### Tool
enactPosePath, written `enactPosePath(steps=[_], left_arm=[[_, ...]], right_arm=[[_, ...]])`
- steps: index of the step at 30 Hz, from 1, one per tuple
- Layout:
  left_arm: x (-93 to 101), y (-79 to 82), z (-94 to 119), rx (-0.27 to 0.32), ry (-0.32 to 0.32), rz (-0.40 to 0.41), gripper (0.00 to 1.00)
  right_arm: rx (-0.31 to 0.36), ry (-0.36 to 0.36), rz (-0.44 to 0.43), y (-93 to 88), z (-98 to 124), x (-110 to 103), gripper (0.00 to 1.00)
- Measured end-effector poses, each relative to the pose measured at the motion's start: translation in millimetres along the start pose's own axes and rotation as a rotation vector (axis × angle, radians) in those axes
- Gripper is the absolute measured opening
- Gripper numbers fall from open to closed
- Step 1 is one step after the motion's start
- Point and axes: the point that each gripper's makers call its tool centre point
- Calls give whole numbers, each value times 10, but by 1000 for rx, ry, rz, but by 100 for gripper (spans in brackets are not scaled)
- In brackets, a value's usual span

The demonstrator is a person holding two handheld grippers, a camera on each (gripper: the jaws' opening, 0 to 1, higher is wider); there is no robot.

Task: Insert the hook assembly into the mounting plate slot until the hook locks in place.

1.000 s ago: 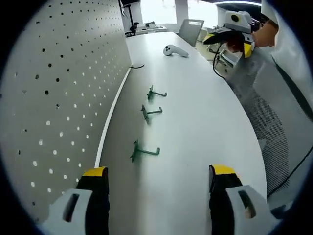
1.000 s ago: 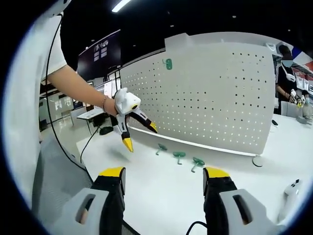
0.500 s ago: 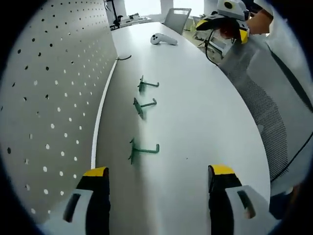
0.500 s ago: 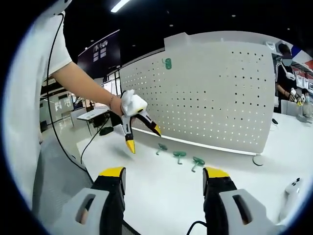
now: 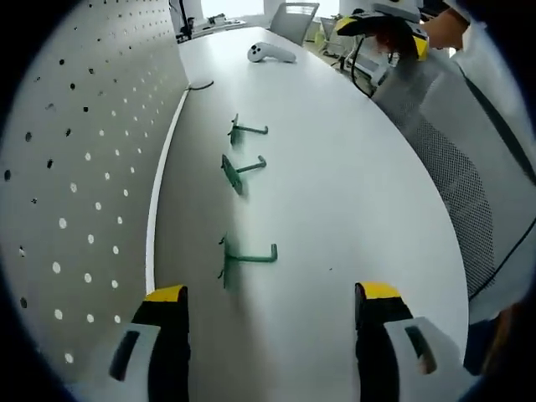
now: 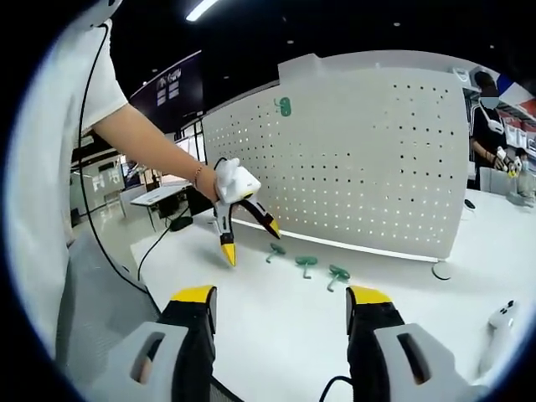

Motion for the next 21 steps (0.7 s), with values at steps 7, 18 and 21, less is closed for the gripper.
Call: enactPosePath(steps=[7, 18, 21], left_arm=[[-21, 18, -77, -8, -14, -2, 83], [2, 67, -97, -10, -25, -18, 84], [-3, 66, -93, -13, -26, -20, 83]], right_arm=[[-9, -11, 14, -18, 0, 16, 57], [-7, -23, 5, -19, 9, 42, 57], [-6, -25, 1, -20, 10, 47, 57]])
Point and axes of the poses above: the point that each gripper's makers call its tool centre point, and the gripper's own axes: z roughly backward along the fingers, x roughly to its right, y roughly out of its top, and after that the axes turned 8 degrees about -x, right-handed
